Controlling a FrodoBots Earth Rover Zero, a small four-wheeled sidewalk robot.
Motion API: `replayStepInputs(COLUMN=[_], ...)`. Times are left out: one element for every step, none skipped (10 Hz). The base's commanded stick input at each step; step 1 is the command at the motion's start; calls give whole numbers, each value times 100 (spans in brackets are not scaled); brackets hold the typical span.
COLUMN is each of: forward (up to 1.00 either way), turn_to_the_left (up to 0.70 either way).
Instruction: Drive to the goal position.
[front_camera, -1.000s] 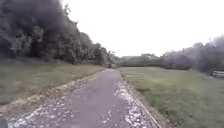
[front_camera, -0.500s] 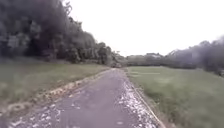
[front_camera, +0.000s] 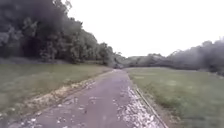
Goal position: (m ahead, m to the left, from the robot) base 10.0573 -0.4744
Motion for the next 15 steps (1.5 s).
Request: replayStepInputs(forward=[100,100,100,100,100,100,100,100,100,100,100,100,100,100,100], turn_to_the_left=[0,0,0,0,0,0,0,0,0,0,0,0,0,0,0])
